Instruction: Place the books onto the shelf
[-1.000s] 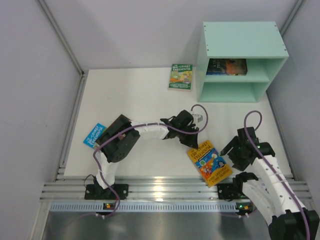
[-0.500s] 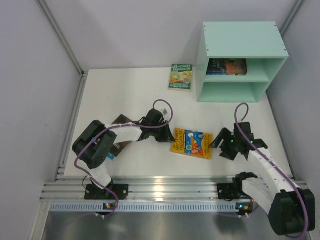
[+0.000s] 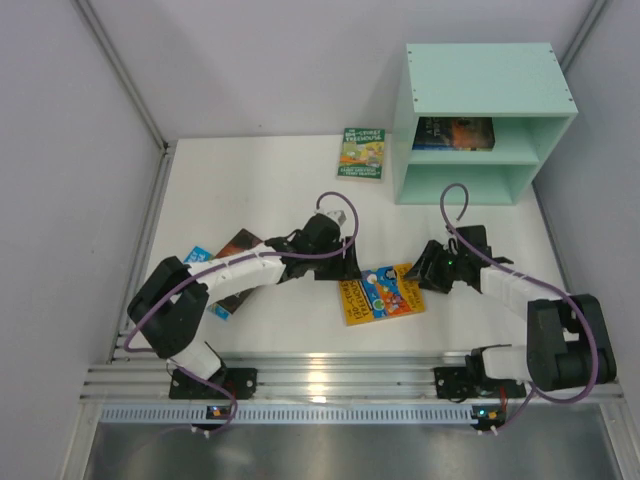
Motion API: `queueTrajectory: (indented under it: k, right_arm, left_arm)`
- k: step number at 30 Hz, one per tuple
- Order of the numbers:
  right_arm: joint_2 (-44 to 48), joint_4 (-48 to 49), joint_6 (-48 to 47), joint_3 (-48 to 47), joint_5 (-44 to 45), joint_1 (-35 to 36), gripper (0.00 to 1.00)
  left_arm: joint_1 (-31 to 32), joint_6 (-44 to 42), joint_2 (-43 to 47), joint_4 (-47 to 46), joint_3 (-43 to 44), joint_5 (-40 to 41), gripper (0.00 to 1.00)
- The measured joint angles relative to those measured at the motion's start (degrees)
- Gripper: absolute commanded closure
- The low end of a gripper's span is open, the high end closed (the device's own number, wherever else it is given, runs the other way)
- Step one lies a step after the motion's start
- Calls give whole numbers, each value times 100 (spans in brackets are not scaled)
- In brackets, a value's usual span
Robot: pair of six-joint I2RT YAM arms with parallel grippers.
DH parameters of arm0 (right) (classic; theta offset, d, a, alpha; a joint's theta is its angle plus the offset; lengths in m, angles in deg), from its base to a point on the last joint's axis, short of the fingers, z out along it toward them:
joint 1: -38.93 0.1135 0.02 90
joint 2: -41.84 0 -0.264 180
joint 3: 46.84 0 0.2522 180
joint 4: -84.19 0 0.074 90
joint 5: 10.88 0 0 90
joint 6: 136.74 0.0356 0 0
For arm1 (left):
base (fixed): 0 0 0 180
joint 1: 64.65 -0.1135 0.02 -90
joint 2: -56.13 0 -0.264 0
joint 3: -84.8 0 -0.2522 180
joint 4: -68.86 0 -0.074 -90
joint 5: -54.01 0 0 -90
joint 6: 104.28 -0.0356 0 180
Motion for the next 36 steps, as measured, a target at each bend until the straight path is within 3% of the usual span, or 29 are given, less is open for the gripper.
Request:
queueTrajectory:
  k: [4,7,14,22,26,29,36]
  right_arm:
    - [-684,101,-315,-723,17,-2,49]
    - [-855,7,-400,-1314,181,-2,41]
    - [133,-466,304,-1187,577,0,25]
    - [1810,-1528,876,-254,776,9,24]
    - [2415,-2059,870,-122,896,9,24]
    - [2900,-2310,870,70,1038,11,25]
    - [3064,-2448,866,577,1241,9,25]
  left_arm:
    - [-358,-767,-330,232,907,162,32]
    - [-483,-1287,-737,275,1368,162,32]
    - [-503,-1926,-1543,363,1390,-542,34]
    - [-358,-1683,-1349,-33,857,-931,41]
    - [31,-1082,-1005,-363,240,-1143,45]
    - [289,-621,-831,-577,-120,-1397,42]
    - [310,-535,-1029,-24,507,-1067,37]
